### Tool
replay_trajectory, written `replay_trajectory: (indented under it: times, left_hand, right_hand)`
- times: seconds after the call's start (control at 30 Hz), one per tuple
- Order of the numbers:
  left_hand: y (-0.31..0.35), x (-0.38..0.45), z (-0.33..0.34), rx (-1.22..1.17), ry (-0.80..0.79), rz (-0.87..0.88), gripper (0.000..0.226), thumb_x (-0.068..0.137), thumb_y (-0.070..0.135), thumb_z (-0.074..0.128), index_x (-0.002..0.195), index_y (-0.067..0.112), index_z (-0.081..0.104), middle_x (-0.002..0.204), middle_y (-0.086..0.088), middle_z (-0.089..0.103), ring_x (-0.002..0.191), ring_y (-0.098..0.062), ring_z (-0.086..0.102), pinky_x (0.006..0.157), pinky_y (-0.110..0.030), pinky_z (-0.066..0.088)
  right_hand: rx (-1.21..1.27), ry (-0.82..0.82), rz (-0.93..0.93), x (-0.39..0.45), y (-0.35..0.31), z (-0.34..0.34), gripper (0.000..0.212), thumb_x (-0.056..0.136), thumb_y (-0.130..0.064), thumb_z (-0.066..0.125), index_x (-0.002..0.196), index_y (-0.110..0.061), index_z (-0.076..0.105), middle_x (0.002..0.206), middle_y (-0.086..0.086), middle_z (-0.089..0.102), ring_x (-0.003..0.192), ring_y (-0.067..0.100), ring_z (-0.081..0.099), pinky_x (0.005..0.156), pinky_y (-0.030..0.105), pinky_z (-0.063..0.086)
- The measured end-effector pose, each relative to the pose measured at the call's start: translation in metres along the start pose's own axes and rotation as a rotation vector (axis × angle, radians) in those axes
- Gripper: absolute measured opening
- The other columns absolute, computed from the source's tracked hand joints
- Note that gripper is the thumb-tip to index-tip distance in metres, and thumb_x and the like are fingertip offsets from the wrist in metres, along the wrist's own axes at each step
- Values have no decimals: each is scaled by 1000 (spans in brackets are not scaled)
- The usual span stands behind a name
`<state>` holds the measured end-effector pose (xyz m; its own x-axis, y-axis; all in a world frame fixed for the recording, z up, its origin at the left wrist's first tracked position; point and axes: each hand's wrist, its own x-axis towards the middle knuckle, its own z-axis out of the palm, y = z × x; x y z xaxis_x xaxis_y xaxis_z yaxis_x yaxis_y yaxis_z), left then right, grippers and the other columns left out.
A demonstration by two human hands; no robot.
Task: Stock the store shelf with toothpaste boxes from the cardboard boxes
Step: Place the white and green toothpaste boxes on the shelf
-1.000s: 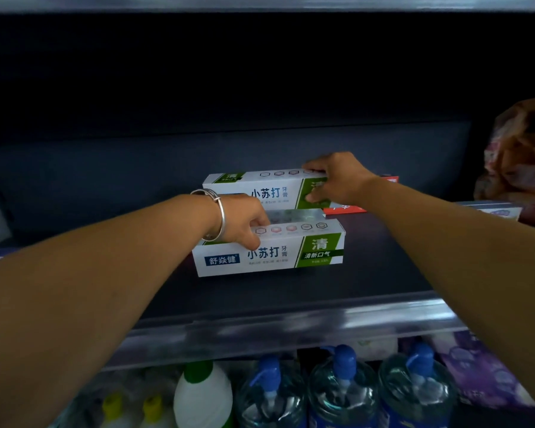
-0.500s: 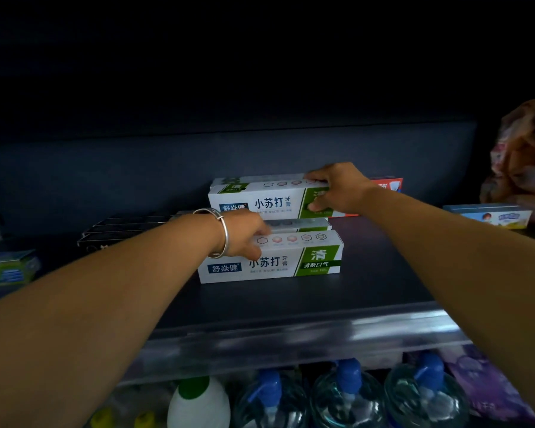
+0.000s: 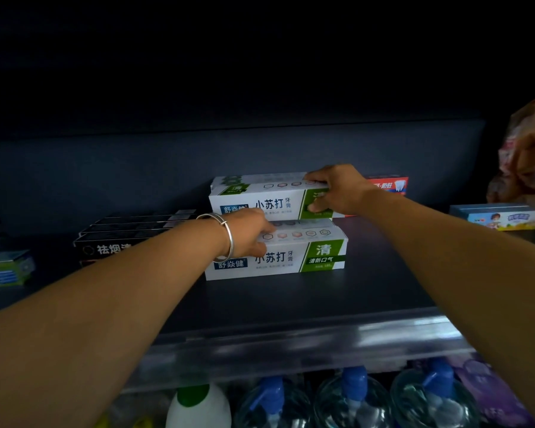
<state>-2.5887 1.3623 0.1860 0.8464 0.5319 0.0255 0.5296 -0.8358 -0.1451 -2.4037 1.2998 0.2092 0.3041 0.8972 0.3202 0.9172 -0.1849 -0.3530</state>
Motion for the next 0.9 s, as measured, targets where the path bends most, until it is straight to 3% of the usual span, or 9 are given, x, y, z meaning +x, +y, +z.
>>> replay_trajectory:
  times: [0.37, 0.9]
  left_hand:
    - [-4, -5, 6, -25, 49, 10, 49, 91, 18, 56, 138, 15, 43, 128, -5, 38, 117, -20, 41, 101, -27, 37]
    - [7, 10, 14, -44, 108, 37, 50, 92, 23, 54, 140, 17, 41, 129, -6, 39, 122, -22, 36, 106, -35, 34]
  right_hand:
    - [-81, 14, 4, 3, 0, 6, 68, 80, -30, 71, 140, -30, 41, 138, 2, 45, 135, 23, 27, 115, 45, 18]
    - [-127, 23, 10, 12, 0, 14, 68, 79, -36, 70, 141, -34, 39, 138, 0, 44, 136, 24, 23, 111, 44, 15]
